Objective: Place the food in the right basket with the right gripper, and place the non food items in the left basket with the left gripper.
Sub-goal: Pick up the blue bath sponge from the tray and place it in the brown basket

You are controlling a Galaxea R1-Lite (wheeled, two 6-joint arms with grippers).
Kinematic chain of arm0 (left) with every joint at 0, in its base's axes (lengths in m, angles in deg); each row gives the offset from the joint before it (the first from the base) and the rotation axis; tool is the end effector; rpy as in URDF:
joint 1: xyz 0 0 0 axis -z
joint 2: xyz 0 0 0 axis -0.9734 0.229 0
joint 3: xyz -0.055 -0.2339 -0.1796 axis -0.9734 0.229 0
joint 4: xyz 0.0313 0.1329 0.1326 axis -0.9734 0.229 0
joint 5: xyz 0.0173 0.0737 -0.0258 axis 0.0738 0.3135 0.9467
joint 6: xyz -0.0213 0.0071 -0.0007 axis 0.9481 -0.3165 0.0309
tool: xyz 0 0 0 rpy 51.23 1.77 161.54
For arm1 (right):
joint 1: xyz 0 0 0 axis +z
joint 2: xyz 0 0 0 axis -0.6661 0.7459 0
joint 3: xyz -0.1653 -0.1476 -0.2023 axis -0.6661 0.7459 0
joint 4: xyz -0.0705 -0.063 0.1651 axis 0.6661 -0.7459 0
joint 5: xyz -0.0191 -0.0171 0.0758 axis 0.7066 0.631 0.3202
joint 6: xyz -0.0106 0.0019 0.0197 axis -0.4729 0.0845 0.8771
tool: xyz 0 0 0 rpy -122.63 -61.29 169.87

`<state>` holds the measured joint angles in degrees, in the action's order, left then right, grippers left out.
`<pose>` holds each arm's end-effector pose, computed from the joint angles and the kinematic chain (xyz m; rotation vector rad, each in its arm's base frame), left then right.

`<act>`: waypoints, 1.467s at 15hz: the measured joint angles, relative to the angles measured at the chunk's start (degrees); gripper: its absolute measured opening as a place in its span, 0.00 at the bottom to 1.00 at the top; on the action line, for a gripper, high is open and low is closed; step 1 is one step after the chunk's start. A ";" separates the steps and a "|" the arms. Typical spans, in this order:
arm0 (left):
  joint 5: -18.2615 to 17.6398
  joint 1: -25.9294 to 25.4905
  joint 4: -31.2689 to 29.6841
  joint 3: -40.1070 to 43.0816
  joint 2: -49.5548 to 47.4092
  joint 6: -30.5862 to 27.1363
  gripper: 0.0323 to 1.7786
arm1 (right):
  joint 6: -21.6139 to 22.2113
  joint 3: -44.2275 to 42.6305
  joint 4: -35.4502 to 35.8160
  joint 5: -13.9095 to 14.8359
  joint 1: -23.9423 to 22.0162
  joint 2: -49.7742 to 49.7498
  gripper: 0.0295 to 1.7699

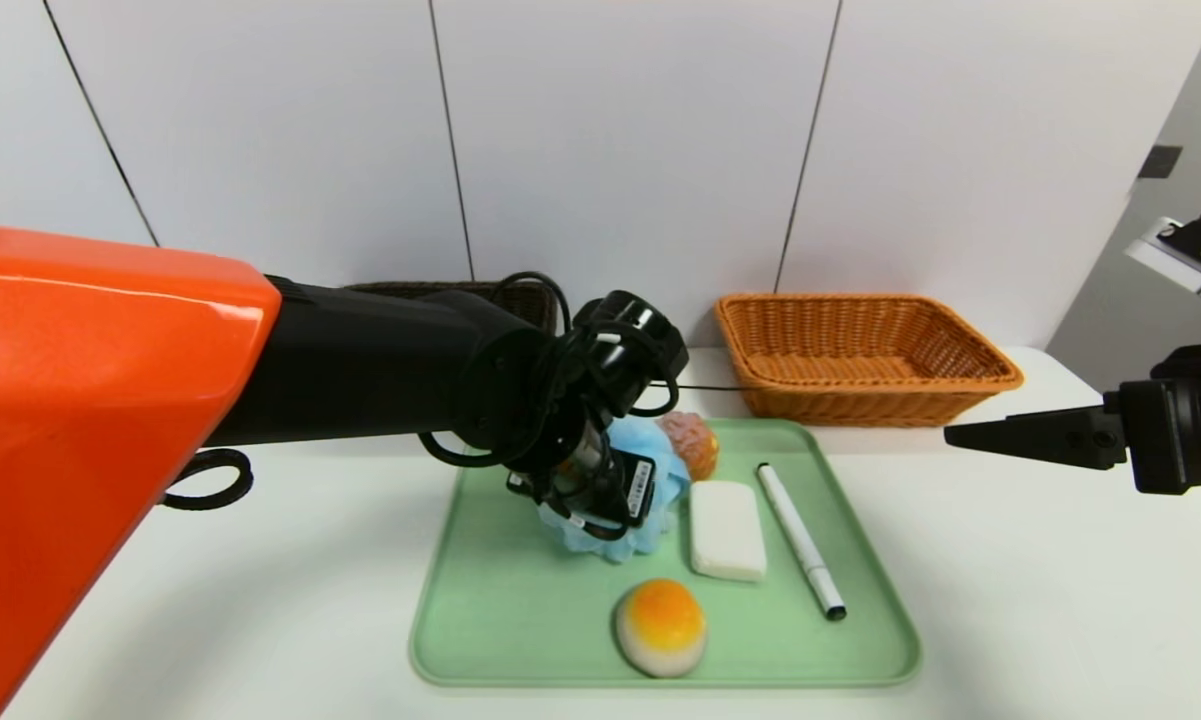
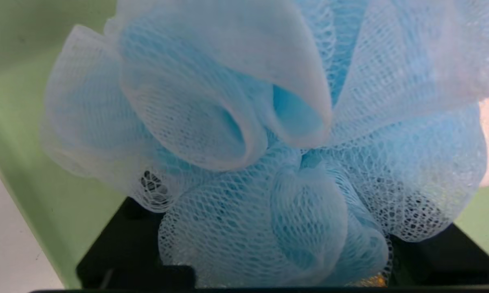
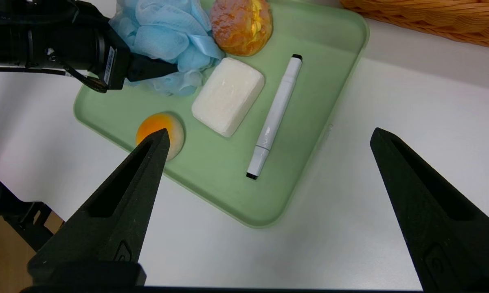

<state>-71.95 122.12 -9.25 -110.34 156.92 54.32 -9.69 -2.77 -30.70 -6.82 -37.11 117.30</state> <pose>0.2828 -0.2795 0.1668 0.1327 0.9425 -0.3487 0.1899 0.0263 0.2478 0.1281 0.6298 0.5704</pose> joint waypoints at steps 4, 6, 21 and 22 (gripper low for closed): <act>0.04 0.00 0.29 0.91 -1.02 0.00 0.45 | 0.01 0.22 0.00 0.06 -0.02 -0.16 0.96; -0.05 -0.02 0.30 3.16 -3.21 -0.09 0.26 | 0.06 0.44 -0.06 0.04 -0.02 -0.22 0.96; -0.22 -5.21 3.52 4.23 -29.92 -9.57 0.19 | 0.20 0.48 0.05 0.04 -0.12 -0.52 0.96; -0.29 -7.69 3.83 2.44 -29.81 -11.61 0.19 | 0.20 0.39 0.05 0.04 -0.11 -0.52 0.96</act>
<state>-72.25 114.43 -5.43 -107.90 127.11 42.72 -9.50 -2.38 -30.65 -6.78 -37.22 116.78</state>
